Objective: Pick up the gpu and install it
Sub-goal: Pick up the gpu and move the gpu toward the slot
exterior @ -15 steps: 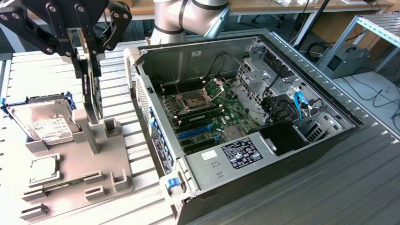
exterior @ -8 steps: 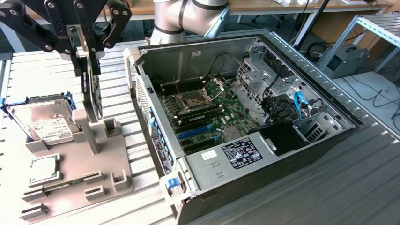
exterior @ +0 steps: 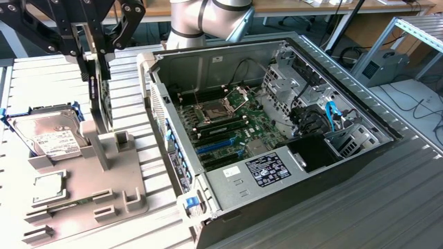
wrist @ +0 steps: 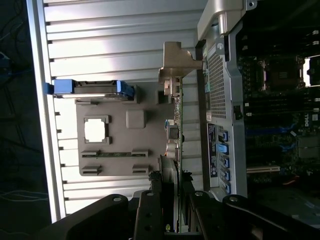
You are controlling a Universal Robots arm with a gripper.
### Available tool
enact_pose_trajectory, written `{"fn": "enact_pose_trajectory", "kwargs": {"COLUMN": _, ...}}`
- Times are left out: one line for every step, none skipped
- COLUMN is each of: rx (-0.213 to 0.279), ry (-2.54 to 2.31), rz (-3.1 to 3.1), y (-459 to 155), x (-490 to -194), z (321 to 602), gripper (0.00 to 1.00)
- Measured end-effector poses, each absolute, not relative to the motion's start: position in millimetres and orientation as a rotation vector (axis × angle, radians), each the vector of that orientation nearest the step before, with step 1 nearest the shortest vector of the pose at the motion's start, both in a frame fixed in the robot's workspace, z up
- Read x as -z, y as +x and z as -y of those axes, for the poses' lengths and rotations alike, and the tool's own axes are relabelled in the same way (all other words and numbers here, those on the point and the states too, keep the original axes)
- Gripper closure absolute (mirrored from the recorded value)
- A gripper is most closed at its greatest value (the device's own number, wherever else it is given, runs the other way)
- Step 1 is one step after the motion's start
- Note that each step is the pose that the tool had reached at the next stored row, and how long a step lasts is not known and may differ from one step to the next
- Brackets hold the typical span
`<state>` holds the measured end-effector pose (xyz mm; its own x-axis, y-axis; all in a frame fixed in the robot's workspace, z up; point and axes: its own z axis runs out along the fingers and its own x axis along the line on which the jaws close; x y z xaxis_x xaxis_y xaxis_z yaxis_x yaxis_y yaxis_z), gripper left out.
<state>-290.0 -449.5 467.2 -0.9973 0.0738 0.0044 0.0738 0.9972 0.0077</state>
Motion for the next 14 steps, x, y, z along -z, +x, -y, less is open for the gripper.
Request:
{"fn": "enact_pose_trajectory", "kwargs": {"rx": 0.012, "ry": -0.116, "rz": 3.135, "y": -290.0, "x": -467.8, "z": 449.5, "gripper": 0.74}}
{"fn": "enact_pose_trajectory", "kwargs": {"rx": 0.012, "ry": -0.116, "rz": 3.135, "y": -290.0, "x": -468.4, "z": 449.5, "gripper": 0.74}}
{"fn": "enact_pose_trajectory", "kwargs": {"rx": 0.012, "ry": -0.116, "rz": 3.135, "y": -290.0, "x": -469.0, "z": 449.5, "gripper": 0.74}}
{"fn": "enact_pose_trajectory", "kwargs": {"rx": 0.012, "ry": -0.116, "rz": 3.135, "y": -290.0, "x": -469.6, "z": 449.5, "gripper": 0.74}}
{"fn": "enact_pose_trajectory", "kwargs": {"rx": 0.012, "ry": -0.116, "rz": 3.135, "y": -290.0, "x": -470.5, "z": 449.5, "gripper": 0.74}}
{"fn": "enact_pose_trajectory", "kwargs": {"rx": 0.012, "ry": -0.116, "rz": 3.135, "y": -290.0, "x": -471.0, "z": 449.5, "gripper": 0.74}}
{"fn": "enact_pose_trajectory", "kwargs": {"rx": 0.012, "ry": -0.116, "rz": 3.135, "y": -290.0, "x": -471.7, "z": 449.5, "gripper": 0.74}}
{"fn": "enact_pose_trajectory", "kwargs": {"rx": 0.012, "ry": -0.116, "rz": 3.135, "y": -290.0, "x": -472.3, "z": 449.5, "gripper": 0.74}}
{"fn": "enact_pose_trajectory", "kwargs": {"rx": 0.012, "ry": -0.116, "rz": 3.135, "y": -290.0, "x": -472.9, "z": 449.5, "gripper": 0.74}}
{"fn": "enact_pose_trajectory", "kwargs": {"rx": 0.012, "ry": -0.116, "rz": 3.135, "y": -290.0, "x": -473.5, "z": 449.5, "gripper": 0.74}}
{"fn": "enact_pose_trajectory", "kwargs": {"rx": 0.012, "ry": -0.116, "rz": 3.135, "y": -290.0, "x": -474.1, "z": 449.5, "gripper": 0.74}}
{"fn": "enact_pose_trajectory", "kwargs": {"rx": 0.012, "ry": -0.116, "rz": 3.135, "y": -290.0, "x": -474.8, "z": 449.5, "gripper": 0.74}}
{"fn": "enact_pose_trajectory", "kwargs": {"rx": 0.012, "ry": -0.116, "rz": 3.135, "y": -290.0, "x": -475.4, "z": 449.5, "gripper": 0.74}}
{"fn": "enact_pose_trajectory", "kwargs": {"rx": 0.012, "ry": -0.116, "rz": 3.135, "y": -290.0, "x": -476.0, "z": 449.5, "gripper": 0.74}}
